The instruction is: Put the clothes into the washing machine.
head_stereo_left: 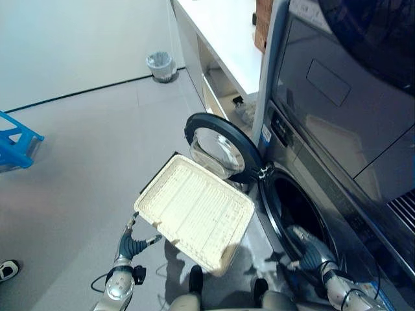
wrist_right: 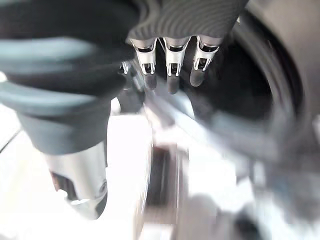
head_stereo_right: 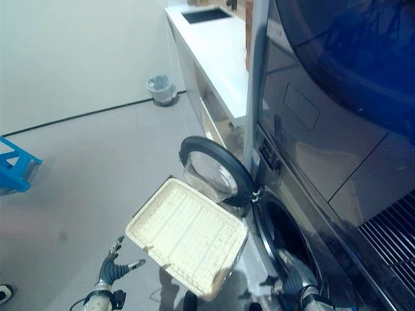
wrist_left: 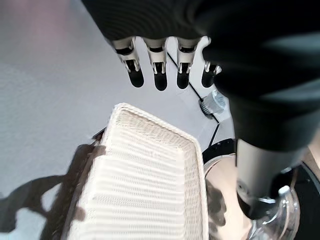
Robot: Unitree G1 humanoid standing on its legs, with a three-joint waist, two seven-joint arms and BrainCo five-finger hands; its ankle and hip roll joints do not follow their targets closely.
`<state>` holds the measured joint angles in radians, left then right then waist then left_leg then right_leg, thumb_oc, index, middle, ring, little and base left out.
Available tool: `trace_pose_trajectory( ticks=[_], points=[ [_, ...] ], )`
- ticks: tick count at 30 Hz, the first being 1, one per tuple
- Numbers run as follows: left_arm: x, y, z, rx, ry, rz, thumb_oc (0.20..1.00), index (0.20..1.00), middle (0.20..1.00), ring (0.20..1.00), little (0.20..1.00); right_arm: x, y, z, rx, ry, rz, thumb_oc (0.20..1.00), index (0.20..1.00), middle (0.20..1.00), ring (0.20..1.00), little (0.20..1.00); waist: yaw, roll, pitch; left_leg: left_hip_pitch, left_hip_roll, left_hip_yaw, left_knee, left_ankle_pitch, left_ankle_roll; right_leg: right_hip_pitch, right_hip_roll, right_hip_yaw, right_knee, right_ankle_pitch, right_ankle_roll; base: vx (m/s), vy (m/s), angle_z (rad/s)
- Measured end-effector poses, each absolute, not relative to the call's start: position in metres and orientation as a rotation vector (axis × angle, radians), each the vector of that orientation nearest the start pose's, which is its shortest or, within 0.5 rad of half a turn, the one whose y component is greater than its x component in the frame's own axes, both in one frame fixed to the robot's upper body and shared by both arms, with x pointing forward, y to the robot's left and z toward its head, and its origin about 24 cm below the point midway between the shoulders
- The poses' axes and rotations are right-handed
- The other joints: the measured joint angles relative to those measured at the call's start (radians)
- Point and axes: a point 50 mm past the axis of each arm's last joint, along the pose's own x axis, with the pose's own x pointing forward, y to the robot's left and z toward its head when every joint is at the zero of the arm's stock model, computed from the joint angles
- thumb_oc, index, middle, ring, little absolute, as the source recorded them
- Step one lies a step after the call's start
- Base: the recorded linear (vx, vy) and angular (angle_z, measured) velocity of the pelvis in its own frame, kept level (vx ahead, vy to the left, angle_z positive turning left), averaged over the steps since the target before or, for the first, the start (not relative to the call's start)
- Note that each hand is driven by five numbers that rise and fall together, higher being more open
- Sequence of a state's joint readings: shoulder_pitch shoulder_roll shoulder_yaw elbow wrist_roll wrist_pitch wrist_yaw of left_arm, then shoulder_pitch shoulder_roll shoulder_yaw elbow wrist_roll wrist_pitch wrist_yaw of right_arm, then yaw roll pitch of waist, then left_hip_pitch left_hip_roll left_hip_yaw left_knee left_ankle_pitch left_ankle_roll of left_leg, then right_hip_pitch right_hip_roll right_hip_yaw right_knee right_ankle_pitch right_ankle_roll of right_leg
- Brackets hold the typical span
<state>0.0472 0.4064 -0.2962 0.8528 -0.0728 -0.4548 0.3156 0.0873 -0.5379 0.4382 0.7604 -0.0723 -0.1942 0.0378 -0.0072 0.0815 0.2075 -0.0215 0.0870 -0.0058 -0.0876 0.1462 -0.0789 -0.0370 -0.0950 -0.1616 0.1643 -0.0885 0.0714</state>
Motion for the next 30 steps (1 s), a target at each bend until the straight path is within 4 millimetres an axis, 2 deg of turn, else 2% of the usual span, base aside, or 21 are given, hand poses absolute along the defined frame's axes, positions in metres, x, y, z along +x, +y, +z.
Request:
trace_pose_trajectory(
  ticks=[1, 4, 10, 14, 18, 24, 30],
  points=[
    [0.160, 0.248, -0.095, 0.488, 0.472, 0.107, 1.000, 1.000, 1.000, 1.000, 1.000, 0.128, -0.253, -0.117, -0.545, 0.863, 0.343, 1.000, 1.000, 1.000, 1.000, 1.000, 0.000, -0.003, -0.022, 0.010, 0.001, 0.001, 0.000, -0.005, 0.000, 0.019, 0.001, -0.005, -0.015, 0.001, 0.001, 0.09, -0.018, 0.10],
    [0.137, 0.248, -0.110, 0.526, 0.585, 0.029, 1.000, 1.000, 1.000, 1.000, 1.000, 0.104, -0.249, -0.134, -0.375, 0.999, 0.326, 1.000, 1.000, 1.000, 1.000, 1.000, -0.001, -0.009, -0.067, 0.031, 0.003, 0.003, -0.001, -0.016, -0.001, 0.065, 0.005, -0.012, -0.062, 0.011, 0.003, 0.06, -0.003, 0.05],
    [0.114, 0.251, -0.128, 0.521, 0.754, -0.046, 1.000, 1.000, 1.000, 1.000, 1.000, 0.086, -0.242, -0.146, -0.221, 1.091, 0.293, 1.000, 1.000, 1.000, 1.000, 1.000, -0.001, -0.022, -0.122, 0.055, 0.002, 0.006, -0.006, -0.034, -0.007, 0.135, 0.012, -0.013, -0.144, 0.041, 0.006, 0.05, 0.002, 0.00],
    [0.093, 0.248, -0.141, 0.482, 0.888, -0.089, 1.000, 1.000, 1.000, 1.000, 1.000, 0.069, -0.244, -0.154, -0.098, 1.180, 0.195, 1.000, 1.000, 1.000, 1.000, 1.000, -0.002, -0.022, -0.141, 0.069, 0.002, 0.015, -0.006, -0.040, -0.006, 0.160, 0.013, -0.013, -0.170, 0.050, 0.006, 0.00, 0.000, 0.00],
    [0.077, 0.247, -0.150, 0.434, 1.003, -0.112, 1.000, 1.000, 1.000, 1.000, 1.000, 0.062, -0.250, -0.157, -0.085, 1.238, 0.135, 1.000, 1.000, 1.000, 1.000, 1.000, -0.002, -0.025, -0.150, 0.085, 0.001, 0.023, -0.006, -0.044, -0.004, 0.192, 0.014, -0.013, -0.205, 0.063, 0.007, 0.00, 0.000, 0.00],
    [0.069, 0.241, -0.155, 0.334, 1.076, -0.130, 1.000, 1.000, 1.000, 1.000, 1.000, 0.050, -0.260, -0.160, -0.123, 1.332, 0.025, 1.000, 1.000, 1.000, 1.000, 1.000, -0.001, -0.027, -0.159, 0.099, 0.003, 0.029, -0.007, -0.050, -0.007, 0.211, 0.017, -0.013, -0.223, 0.067, 0.006, 0.00, 0.000, 0.00],
    [0.063, 0.235, -0.159, 0.276, 1.132, -0.155, 1.000, 1.000, 1.000, 1.000, 1.000, 0.045, -0.262, -0.161, -0.137, 1.362, -0.019, 1.000, 1.000, 1.000, 1.000, 1.000, -0.003, -0.027, -0.159, 0.100, 0.004, 0.031, -0.006, -0.051, -0.008, 0.213, 0.019, -0.012, -0.229, 0.072, 0.001, 0.00, 0.000, 0.00]
  ],
)
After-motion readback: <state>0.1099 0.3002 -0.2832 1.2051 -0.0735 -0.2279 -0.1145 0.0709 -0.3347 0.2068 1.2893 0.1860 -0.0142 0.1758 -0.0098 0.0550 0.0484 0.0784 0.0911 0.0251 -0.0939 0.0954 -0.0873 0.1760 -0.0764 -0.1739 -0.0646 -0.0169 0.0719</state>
